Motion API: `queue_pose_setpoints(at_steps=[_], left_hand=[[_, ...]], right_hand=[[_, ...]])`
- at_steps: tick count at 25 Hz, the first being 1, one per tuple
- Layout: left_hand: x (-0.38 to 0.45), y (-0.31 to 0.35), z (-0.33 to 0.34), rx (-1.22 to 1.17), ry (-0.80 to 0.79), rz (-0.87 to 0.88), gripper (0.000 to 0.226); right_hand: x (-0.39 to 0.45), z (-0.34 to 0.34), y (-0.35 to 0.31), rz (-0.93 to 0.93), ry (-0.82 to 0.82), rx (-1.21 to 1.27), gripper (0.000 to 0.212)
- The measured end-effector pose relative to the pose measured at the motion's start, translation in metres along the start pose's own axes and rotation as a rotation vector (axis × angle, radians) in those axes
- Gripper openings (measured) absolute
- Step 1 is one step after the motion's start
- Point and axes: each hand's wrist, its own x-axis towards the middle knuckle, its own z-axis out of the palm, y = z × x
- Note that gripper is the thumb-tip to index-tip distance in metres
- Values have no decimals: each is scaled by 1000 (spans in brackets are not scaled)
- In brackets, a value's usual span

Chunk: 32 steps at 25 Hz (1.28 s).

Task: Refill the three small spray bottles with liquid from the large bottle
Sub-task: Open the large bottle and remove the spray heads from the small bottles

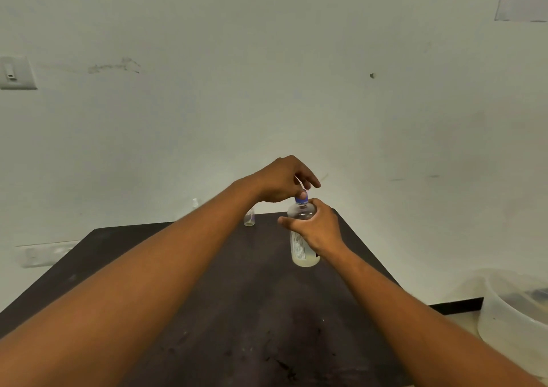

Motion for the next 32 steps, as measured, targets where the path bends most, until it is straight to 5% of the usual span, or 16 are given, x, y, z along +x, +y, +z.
queue_pose_setpoints(at_steps=[12,19,32], left_hand=[[-16,-2,30,-356,350,-157,12],[-26,-16,20,-510,208,-105,27],[-26,-5,50,-403,476,-259,16]], right_hand=[[1,1,1,-23,7,57,51],[-3,-3,1,-19,-26,33,50],[-6,2,4,-8,3,13,41]])
